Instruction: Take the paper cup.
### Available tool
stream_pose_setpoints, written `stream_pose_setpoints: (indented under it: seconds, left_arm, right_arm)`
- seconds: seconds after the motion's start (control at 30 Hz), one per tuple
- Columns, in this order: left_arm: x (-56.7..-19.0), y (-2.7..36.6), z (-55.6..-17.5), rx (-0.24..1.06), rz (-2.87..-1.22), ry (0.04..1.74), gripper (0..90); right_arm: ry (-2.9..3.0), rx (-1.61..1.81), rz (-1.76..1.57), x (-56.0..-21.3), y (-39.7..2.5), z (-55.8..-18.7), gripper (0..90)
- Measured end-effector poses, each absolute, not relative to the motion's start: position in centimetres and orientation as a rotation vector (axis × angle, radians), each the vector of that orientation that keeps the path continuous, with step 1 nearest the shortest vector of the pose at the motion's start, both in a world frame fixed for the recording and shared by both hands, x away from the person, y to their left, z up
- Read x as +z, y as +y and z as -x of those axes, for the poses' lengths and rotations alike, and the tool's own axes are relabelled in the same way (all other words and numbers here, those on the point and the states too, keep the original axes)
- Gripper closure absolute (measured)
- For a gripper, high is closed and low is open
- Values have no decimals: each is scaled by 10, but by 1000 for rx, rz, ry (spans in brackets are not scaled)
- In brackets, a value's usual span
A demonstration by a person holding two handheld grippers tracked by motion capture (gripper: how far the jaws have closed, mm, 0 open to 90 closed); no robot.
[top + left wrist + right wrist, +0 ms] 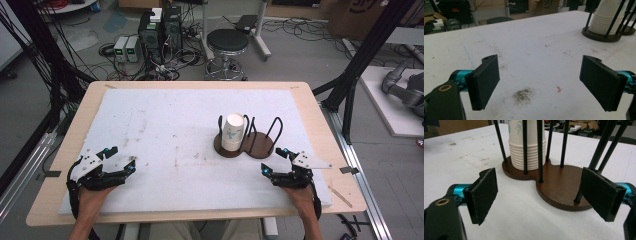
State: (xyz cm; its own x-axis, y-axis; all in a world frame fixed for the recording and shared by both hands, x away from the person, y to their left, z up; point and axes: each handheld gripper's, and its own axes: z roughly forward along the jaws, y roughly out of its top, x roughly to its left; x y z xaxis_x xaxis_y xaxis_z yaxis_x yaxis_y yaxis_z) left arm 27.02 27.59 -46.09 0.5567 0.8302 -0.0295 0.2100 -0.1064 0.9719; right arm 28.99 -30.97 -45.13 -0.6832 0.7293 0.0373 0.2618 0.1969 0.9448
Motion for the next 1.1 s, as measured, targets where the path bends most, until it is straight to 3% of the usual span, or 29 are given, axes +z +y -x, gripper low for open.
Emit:
stream_pose_setpoints:
  seconds: [0.83,1.1]
  left_arm:
    - [-461,274,-270,675,-1645,887,162]
    - [-461,272,-269,696,-1653,877,162]
  right_arm:
    - [2065,1570,-1001,-450,-318,-295,159]
    - [2040,1582,-984,-432,-322,-291,159]
